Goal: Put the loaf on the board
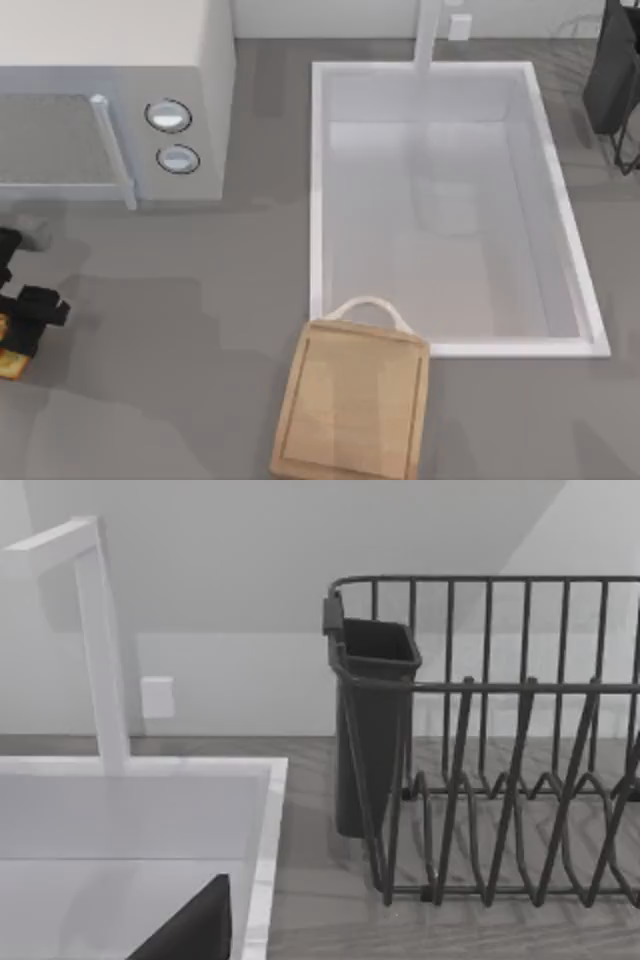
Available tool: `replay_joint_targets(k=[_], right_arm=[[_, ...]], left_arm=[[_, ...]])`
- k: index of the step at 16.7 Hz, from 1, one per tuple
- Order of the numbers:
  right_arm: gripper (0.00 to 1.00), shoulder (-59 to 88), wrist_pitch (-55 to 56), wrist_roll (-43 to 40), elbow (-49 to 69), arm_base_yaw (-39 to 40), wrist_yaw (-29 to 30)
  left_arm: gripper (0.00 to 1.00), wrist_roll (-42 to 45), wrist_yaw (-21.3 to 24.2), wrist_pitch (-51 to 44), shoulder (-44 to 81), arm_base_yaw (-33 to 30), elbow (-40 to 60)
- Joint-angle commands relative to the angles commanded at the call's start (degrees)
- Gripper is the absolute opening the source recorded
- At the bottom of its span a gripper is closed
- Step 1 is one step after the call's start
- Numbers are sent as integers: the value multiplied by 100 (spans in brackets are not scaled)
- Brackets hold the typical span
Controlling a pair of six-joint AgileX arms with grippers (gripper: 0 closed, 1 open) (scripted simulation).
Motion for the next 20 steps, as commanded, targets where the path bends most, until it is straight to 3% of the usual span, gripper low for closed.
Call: replay_joint_targets(k=[6,14,20], right_arm=[[100,0,0,0,0,0,0],[100,0,0,0,0,0,0],[100,0,0,0,0,0,0]], left_arm=[[0,-16,30,-141,-98,-3,104],[0,-31,28,-2115,-805,-25,1293],[0,-30,24,-2337,-932,-18,1449]])
